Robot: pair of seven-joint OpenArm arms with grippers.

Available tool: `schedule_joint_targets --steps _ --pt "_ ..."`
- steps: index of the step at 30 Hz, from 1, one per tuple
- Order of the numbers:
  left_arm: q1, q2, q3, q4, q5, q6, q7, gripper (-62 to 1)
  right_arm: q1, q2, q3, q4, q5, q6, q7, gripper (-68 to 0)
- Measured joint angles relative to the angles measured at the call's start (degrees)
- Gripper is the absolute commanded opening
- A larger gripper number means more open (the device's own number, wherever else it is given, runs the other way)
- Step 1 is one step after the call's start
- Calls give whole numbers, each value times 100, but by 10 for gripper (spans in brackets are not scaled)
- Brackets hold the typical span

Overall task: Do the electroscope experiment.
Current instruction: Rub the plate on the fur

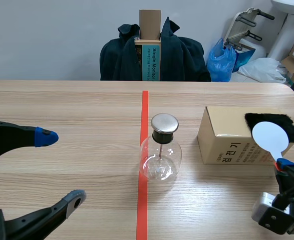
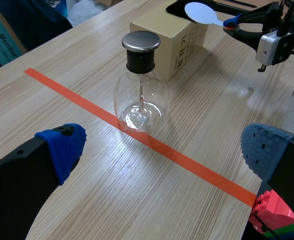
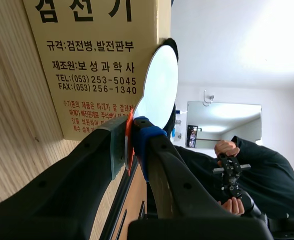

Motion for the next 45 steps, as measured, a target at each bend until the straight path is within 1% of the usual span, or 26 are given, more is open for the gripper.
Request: schedule_joint_targets --steps 7,14,15,18,20,21,24,25,26,28,29,30,31,32,33,34,35,36,38,39,40,41,42,43,44,45 --pt "0 0 0 0 0 0 0 14 380 44 17 -61 -15 0 -372 -667" --pt "0 0 0 0 0 0 0 14 450 162 28 -61 -17 4 -494 -667" --pt "0 0 0 0 0 0 0 14 450 162 28 -61 -17 11 -470 -667" --pt "0 0 0 0 0 0 0 14 450 166 46 -61 -168 131 66 -667" --pt "0 0 0 0 0 0 0 14 448 144 44 -61 -278 168 155 -667" --pt "0 0 0 0 0 0 0 14 448 125 44 -61 -286 142 -9 -667" --pt "0 0 0 0 0 0 0 14 450 92 55 -61 -289 -35 -1049 -667" --pt "0 0 0 0 0 0 0 14 450 109 103 -61 -256 -28 -1058 -667" --pt "0 0 0 0 0 0 0 14 448 142 157 -61 -247 -9 -761 -667" --pt "0 0 0 0 0 0 -2 14 448 223 195 -61 -267 20 155 -667" --pt "0 0 0 0 0 0 0 14 450 219 188 -61 -291 20 385 -667" --pt "0 0 0 0 0 0 -2 14 450 190 146 -61 -302 9 389 -667" --pt "0 0 0 0 0 0 0 14 448 142 114 -61 -332 -44 122 -667" --pt "0 0 0 0 0 0 -2 14 446 74 83 -61 -358 -155 -439 -667" --pt "0 0 0 0 0 0 0 14 448 28 81 -61 -308 -175 -911 -667" --pt "0 0 0 0 0 0 0 14 448 35 87 -61 -243 -146 -1104 -667" --pt "0 0 0 0 0 0 0 14 446 79 133 -61 -240 -52 -957 -667" --pt "0 0 0 0 0 0 -2 14 446 155 173 -61 -254 107 -457 -667" --pt "0 0 0 0 0 0 2 14 446 271 170 -61 -273 203 492 -667" --pt "0 0 0 0 0 0 0 14 450 271 160 -59 -299 258 636 -667" --pt "0 0 0 0 0 0 -2 14 450 238 146 -59 -337 249 470 -667" --pt "0 0 0 0 0 0 2 14 446 186 127 -59 -363 192 -39 -667" --pt "0 0 0 0 0 0 -2 14 433 131 120 -59 -332 203 -704 -667" --pt "0 0 0 0 0 0 -2 14 431 103 125 -59 -273 232 -1169 -667" --pt "0 0 0 0 0 0 2 14 426 116 155 -59 -229 321 -1228 -667" --pt "0 0 0 0 0 0 -2 14 400 151 192 -59 -249 352 -918 -667"
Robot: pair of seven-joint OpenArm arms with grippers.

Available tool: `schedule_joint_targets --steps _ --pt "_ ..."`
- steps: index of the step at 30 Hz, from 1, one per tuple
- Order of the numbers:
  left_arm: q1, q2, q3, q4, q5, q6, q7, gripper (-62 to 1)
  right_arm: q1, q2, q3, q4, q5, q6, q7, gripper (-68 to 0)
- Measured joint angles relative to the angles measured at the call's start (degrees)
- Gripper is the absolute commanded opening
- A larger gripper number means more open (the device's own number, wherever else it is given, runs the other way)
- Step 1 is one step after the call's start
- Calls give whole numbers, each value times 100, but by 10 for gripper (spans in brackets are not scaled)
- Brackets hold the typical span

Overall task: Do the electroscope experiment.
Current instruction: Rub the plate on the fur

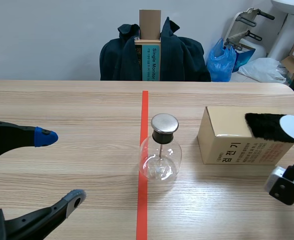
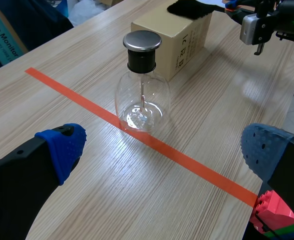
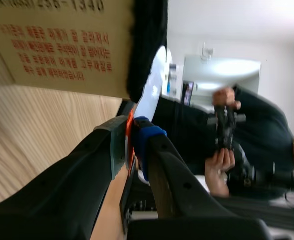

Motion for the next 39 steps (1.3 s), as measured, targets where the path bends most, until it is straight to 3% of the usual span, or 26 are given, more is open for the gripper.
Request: schedule_joint_targets --steps 2,3,4,7,8,11,12,15,16,19,20,23,24,25,28,30,33,35,37,38,39 --pt "0 0 0 0 0 0 0 14 -13 81 17 0 -72 127 1152 -667" --pt "0 0 0 0 0 0 4 14 -13 87 4 2 -138 142 1491 -667" --pt "0 0 0 0 0 0 2 14 -13 57 -50 4 -179 120 1397 -667" --pt "0 0 0 0 0 0 2 14 -13 -90 -105 4 -127 81 85 -667" --pt "0 0 0 0 0 0 2 14 -13 -68 -76 4 -129 120 142 -667" --pt "0 0 0 0 0 0 2 14 -13 83 22 4 -120 157 1421 -667" --pt "0 0 0 0 0 0 2 14 -11 101 7 9 -157 153 1432 -667" --pt "0 0 0 0 0 0 0 14 -9 -15 -59 39 -125 122 195 -667" --pt "0 0 0 0 0 0 2 14 -2 -22 -52 39 -94 133 107 -667" --pt "0 0 0 0 0 0 -15 14 0 52 9 39 -55 227 1204 -667" --pt "0 0 0 0 0 0 -15 14 2 48 7 42 -103 229 1279 -667" --pt "0 0 0 0 0 0 -15 14 0 -63 -63 55 -107 227 157 -667" --pt "0 0 0 0 0 0 -15 14 0 -68 -61 55 -85 232 22 -667" --pt "0 0 0 0 0 0 -15 14 -2 -48 -46 55 -85 262 168 -667" --pt "0 0 0 0 0 0 -17 14 0 33 11 57 -103 310 1368 -667" --pt "0 0 0 0 0 0 -15 14 0 -9 -26 63 -177 315 1235 -667" --pt "0 0 0 0 0 0 -15 14 0 -127 -63 68 -223 315 -13 -667" --pt "0 0 0 0 0 0 -15 14 -2 -101 -22 68 -260 332 302 -667" --pt "0 0 0 0 0 0 -15 14 -2 -39 17 68 -317 374 1193 -667" --pt "0 0 0 0 0 0 -15 14 0 -42 15 68 -358 374 1259 -667" --pt "0 0 0 0 0 0 -15 14 0 -76 -20 70 -398 374 973 -667"
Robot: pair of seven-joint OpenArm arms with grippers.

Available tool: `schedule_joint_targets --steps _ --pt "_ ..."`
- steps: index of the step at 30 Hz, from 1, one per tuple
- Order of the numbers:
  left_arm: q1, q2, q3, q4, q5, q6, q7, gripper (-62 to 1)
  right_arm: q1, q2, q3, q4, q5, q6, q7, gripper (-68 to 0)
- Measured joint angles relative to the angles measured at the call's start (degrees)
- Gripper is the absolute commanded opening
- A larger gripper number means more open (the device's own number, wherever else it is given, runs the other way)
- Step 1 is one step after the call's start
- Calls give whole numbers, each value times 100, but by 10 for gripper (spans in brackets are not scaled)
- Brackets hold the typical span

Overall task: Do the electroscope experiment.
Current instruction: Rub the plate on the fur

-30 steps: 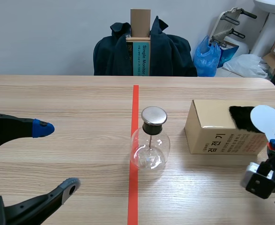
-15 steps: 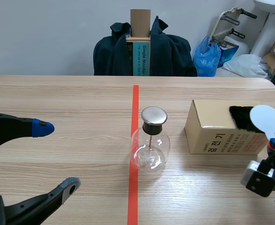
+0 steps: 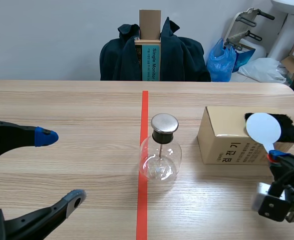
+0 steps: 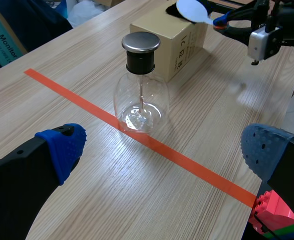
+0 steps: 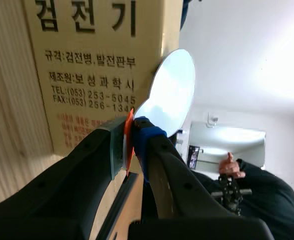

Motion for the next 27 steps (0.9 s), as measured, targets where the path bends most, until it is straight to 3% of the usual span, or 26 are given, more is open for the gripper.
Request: schedule_joint_targets --steps 2,3,4,7,8,9,12,13,17,21,27 --pt "0 0 0 0 0 0 0 14 0 -105 -50 0 -7 -2 -901 -667" --pt "0 0 0 0 0 0 0 14 0 -118 -46 0 4 0 -1108 -667" --pt "0 0 0 0 0 0 0 14 -2 -101 -33 0 9 0 -1019 -667" --pt "0 0 0 0 0 0 0 14 -2 35 33 0 9 2 166 -667" --pt "0 0 0 0 0 0 0 14 2 37 28 0 0 4 205 -667" --pt "0 0 0 0 0 0 0 14 2 13 24 0 -9 2 55 -667" --pt "0 0 0 0 0 0 0 14 -2 -83 -24 0 -26 2 -1029 -667" --pt "0 0 0 0 0 0 0 14 -2 -72 -17 0 0 2 -968 -667" --pt "0 0 0 0 0 0 0 14 0 20 2 0 7 2 48 -667" --pt "0 0 0 0 0 0 0 14 0 -59 -17 0 -4 2 -793 -667" --pt "0 0 0 0 0 0 -2 14 0 -44 -7 0 9 2 -197 -667"
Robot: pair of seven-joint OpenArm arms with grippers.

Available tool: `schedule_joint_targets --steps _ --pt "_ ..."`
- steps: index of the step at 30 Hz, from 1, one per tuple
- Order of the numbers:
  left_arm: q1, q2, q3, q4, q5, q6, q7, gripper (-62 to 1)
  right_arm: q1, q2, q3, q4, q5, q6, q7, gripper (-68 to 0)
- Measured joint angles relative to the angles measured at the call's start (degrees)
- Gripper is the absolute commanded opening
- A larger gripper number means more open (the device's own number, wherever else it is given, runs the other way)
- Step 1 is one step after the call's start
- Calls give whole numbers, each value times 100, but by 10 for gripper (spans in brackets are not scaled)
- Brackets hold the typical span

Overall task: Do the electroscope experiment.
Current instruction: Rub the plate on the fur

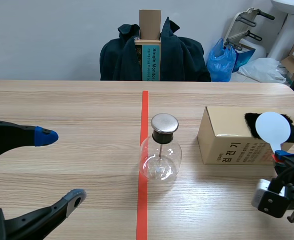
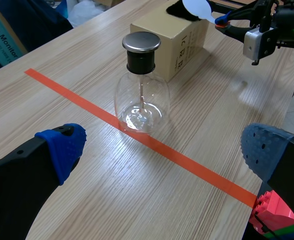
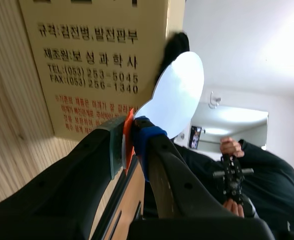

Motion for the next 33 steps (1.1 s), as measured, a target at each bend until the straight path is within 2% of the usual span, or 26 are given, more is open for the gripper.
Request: schedule_joint_targets --steps 6,14,19,27,33 --pt "0 0 0 0 0 0 2 14 0 0 15 0 -2 0 -9 -667" --pt "0 0 0 0 0 0 0 14 -140 7 431 0 2 4 31 -667" --pt "0 0 0 0 0 0 2 14 -337 188 649 63 186 57 79 -667" --pt "0 0 0 0 0 0 0 14 -417 483 1027 1034 734 92 166 -667" --pt "-2 4 0 -11 0 0 2 14 -560 610 1095 1967 1502 92 116 -667"
